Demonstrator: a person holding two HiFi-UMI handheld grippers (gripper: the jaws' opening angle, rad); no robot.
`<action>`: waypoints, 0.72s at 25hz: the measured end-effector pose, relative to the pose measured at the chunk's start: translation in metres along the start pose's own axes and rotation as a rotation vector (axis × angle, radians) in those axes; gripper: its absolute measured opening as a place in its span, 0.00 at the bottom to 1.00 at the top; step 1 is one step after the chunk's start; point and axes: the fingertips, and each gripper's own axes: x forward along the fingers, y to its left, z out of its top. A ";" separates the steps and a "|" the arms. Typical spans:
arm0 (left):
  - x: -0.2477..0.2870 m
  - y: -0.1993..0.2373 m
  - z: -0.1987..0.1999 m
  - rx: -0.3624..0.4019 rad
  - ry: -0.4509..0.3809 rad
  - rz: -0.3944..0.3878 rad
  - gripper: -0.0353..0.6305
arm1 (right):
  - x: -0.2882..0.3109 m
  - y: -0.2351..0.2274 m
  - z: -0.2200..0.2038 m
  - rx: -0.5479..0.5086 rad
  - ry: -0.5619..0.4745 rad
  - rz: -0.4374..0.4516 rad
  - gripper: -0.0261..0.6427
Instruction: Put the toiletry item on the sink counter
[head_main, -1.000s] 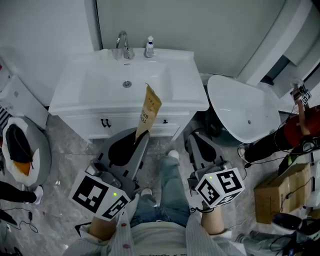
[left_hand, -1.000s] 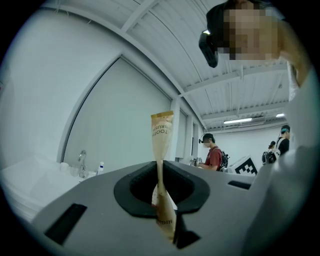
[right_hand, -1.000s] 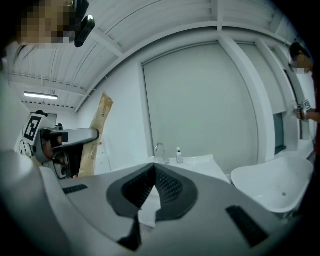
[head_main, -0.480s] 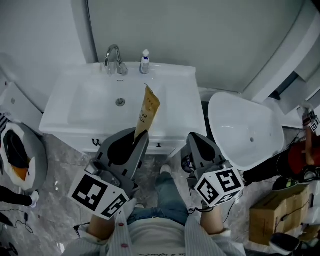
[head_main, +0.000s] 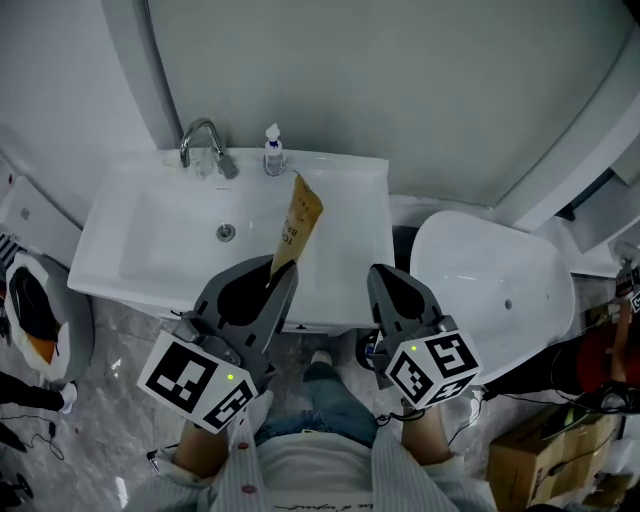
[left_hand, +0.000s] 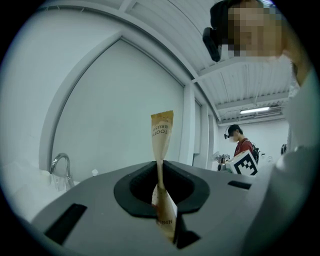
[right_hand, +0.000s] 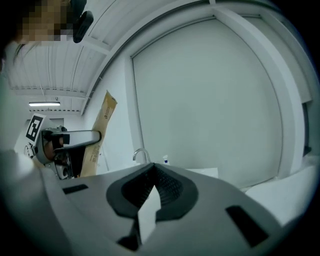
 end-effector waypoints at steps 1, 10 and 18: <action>0.011 0.002 -0.001 0.001 0.007 0.004 0.12 | 0.005 -0.009 0.003 -0.001 0.002 0.006 0.05; 0.090 0.009 -0.029 0.026 0.078 0.024 0.12 | 0.040 -0.070 0.011 0.000 0.018 0.053 0.05; 0.118 0.021 -0.047 0.005 0.124 0.044 0.12 | 0.061 -0.088 0.011 0.015 0.037 0.063 0.05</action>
